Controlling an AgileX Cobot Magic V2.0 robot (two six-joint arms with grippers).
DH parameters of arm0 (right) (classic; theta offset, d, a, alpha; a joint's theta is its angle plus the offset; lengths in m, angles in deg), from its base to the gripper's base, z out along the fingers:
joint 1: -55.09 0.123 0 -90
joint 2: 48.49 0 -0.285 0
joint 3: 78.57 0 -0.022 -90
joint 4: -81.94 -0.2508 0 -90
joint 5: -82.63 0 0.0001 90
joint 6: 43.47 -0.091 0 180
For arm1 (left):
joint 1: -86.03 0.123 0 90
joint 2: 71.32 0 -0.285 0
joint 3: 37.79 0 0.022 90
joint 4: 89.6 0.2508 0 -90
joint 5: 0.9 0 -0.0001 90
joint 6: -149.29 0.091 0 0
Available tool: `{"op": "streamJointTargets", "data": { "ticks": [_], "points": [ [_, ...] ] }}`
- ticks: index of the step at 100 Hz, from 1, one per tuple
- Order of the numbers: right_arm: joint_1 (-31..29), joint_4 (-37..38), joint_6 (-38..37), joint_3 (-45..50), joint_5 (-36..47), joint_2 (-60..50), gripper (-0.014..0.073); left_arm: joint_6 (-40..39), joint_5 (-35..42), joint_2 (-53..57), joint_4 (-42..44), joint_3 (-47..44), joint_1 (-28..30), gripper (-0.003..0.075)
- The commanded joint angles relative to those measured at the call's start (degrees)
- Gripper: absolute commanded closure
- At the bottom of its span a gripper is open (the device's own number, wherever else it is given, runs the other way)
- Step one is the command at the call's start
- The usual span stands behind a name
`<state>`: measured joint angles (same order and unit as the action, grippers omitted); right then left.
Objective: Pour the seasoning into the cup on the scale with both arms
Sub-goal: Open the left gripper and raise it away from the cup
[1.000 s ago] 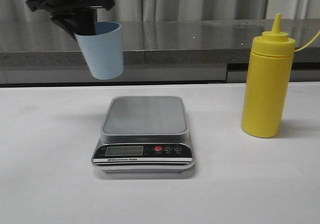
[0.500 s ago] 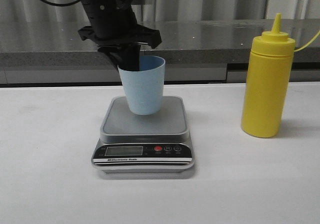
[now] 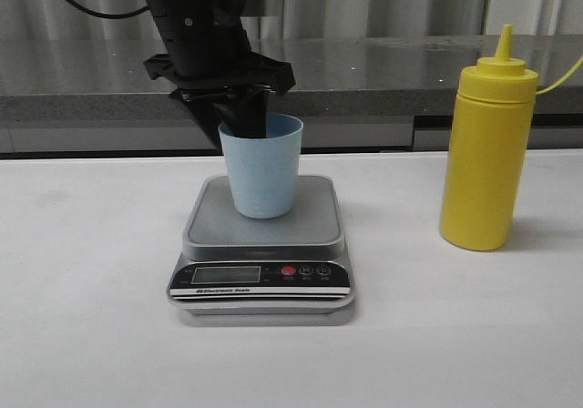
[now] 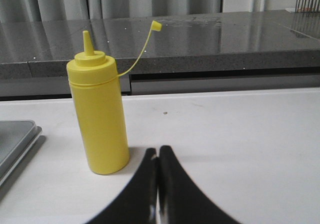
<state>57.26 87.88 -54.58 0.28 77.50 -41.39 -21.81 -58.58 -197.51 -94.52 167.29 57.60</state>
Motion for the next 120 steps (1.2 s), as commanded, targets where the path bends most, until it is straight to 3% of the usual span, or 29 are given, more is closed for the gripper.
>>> {"op": "streamJointTargets", "data": {
  "ticks": [1, 63, 94, 120],
  "points": [
    [0.2, 0.5, 0.4, -1.1, 4.8, -1.2, 0.0662, 0.0, 1.9, 3.5, -0.8, 1.8, -0.5, 0.0352],
    [0.2, 0.5, 0.4, -1.1, 4.8, -1.2, 0.0662, -4.6, 4.3, 13.3, -1.0, 1.8, -0.5, 0.0362],
    [0.2, 0.5, 0.4, -1.1, 4.8, -1.2, 0.0662, -5.0, 5.4, 19.2, -0.5, 0.2, 0.3, 0.0572],
    [0.2, 0.5, 0.4, -1.1, 4.8, -1.2, 0.0662, -5.0, 11.6, 28.3, -0.7, -12.9, 4.3, 0.0699]
  ]
}}
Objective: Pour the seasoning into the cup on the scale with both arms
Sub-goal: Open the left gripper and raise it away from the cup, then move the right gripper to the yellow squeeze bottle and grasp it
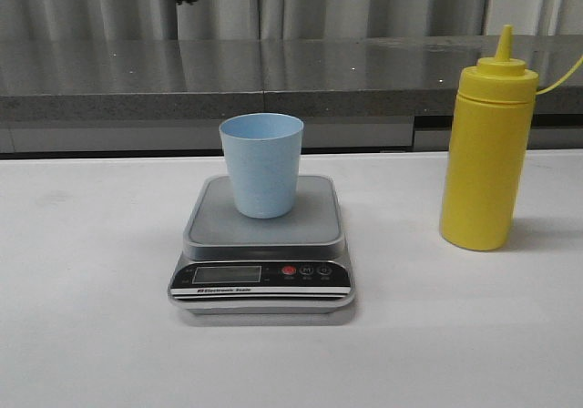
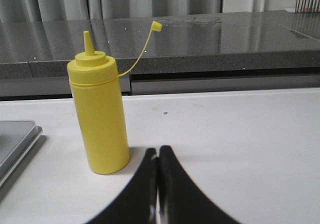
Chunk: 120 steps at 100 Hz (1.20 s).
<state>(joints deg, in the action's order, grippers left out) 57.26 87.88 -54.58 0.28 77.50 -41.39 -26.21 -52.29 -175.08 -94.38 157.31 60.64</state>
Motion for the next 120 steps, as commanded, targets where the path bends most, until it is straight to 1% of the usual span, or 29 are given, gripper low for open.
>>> {"op": "streamJointTargets", "data": {
  "ticks": [1, 13, 41, 56, 75, 98, 120],
  "points": [
    [0.2, 0.5, 0.4, -1.1, 4.8, -1.2, 0.0662, -0.6, 5.8, 6.5, -0.8, -3.3, 1.6, 0.0703],
    [0.2, 0.5, 0.4, -1.1, 4.8, -1.2, 0.0662, -0.6, 9.7, 11.8, -1.0, -10.7, 3.7, 0.0741],
    [0.2, 0.5, 0.4, -1.1, 4.8, -1.2, 0.0662, -0.6, 16.8, 24.3, -3.1, -27.1, 8.4, 0.0741],
    [0.2, 0.4, 0.1, -1.2, 6.0, -1.2, 0.0662, -0.6, 22.1, 32.1, -3.1, -36.8, 8.6, 0.0741],
    [0.2, -2.3, 0.1, -1.3, 5.8, -1.2, 0.0662, -0.6, 28.8, 44.0, -3.2, -49.0, 8.5, 0.0741],
    [0.2, -2.4, 0.1, -5.1, 0.6, -0.1, 0.0662, -0.6, 30.3, 58.3, -3.3, -60.1, 8.5, 0.0741],
    [0.2, -2.4, 0.1, -10.6, -3.2, 6.2, 0.0662, -0.6, 30.4, 70.7, -3.3, -65.2, 8.5, 0.0741]
  ]
}}
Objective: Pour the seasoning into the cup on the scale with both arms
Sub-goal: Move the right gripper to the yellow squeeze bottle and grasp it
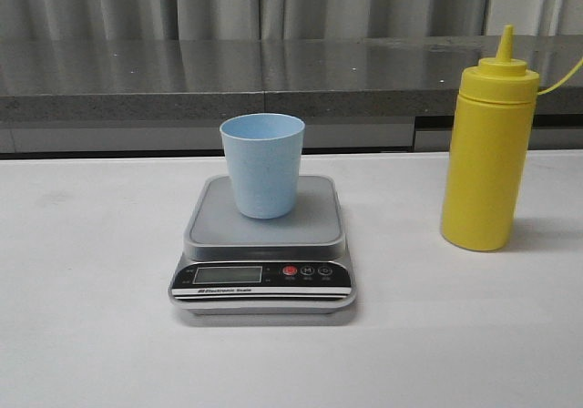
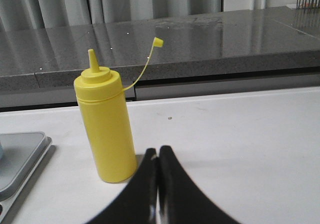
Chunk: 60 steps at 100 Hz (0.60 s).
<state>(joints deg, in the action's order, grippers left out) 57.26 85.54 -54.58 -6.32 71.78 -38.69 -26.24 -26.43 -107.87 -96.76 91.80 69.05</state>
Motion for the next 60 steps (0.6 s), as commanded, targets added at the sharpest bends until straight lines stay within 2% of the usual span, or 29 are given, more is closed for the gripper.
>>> {"op": "streamJointTargets", "data": {
  "ticks": [1, 23, 33, 40, 52, 60],
  "points": [
    [0.2, -0.1, 0.1, -4.2, 2.4, 4.1, 0.0662, -0.6, 4.5, 3.8, -0.9, 0.2, 0.1, 0.0741],
    [0.2, -0.1, 0.1, -9.2, 1.2, 13.6, 0.0656, -0.6, 4.5, 11.8, -0.9, -2.3, 0.1, 0.0741],
    [0.2, -0.1, 0.1, -10.8, 1.4, 18.8, 0.0580, -0.6, 4.4, 12.5, -0.9, -2.5, 0.1, 0.0741],
    [0.2, -0.1, 0.1, -11.4, 3.1, 22.5, 0.0452, -0.6, 3.8, 12.5, -0.9, -2.5, 0.1, 0.0741],
    [0.2, -0.1, 0.1, -11.7, 8.6, 28.0, 0.0126, -0.6, 3.2, 12.5, -0.9, -2.5, 0.1, 0.0741],
    [0.2, 0.0, 0.1, -11.7, 12.9, 31.6, -0.0022, -0.6, 3.2, 12.5, -0.9, -2.5, 0.1, 0.0741]
  ]
}}
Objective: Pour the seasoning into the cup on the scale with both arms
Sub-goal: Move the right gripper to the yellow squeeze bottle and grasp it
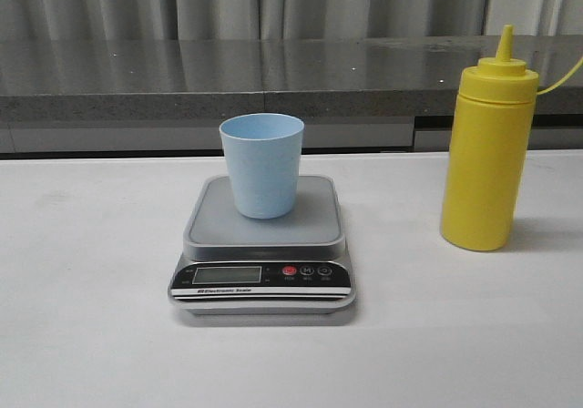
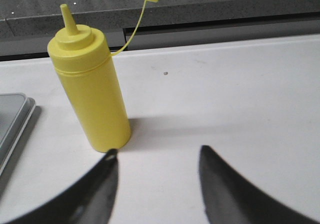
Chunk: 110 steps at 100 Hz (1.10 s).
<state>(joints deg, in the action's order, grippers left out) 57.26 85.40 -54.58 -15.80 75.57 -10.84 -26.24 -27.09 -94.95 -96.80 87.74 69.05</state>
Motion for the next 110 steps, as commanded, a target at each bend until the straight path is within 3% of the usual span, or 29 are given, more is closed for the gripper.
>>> {"op": "streamJointTargets", "data": {
  "ticks": [1, 6, 24, 55, 90, 110],
  "points": [
    [0.2, 0.1, 0.1, -2.2, 9.8, 4.0, -0.0031, -0.6, 3.9, -0.4, -0.9, 1.6, 0.1, 0.0741],
    [0.2, 0.1, 0.1, -2.2, 12.0, 6.1, -0.0071, -0.6, 3.9, -0.4, -0.9, 1.6, 0.1, 0.0741],
    [0.7, 0.4, 0.1, -2.2, 18.0, 13.6, -0.0050, -0.6, 3.9, -0.4, -0.9, 1.6, 0.1, 0.0741],
    [8.6, 2.7, 0.1, -2.2, 32.4, 28.4, -0.0050, -0.6, 3.9, -0.4, -0.9, 1.6, 0.1, 0.0741],
    [9.1, 2.6, 0.1, -2.2, 55.2, 46.4, -0.0050, -0.6, 3.9, -0.4, -0.9, 1.6, 0.1, 0.0741],
    [9.1, 1.8, 0.1, -2.3, 62.5, 54.5, -0.0050, -0.6, 3.9, -0.4, -0.9, 1.6, 0.1, 0.0741]
  ]
}}
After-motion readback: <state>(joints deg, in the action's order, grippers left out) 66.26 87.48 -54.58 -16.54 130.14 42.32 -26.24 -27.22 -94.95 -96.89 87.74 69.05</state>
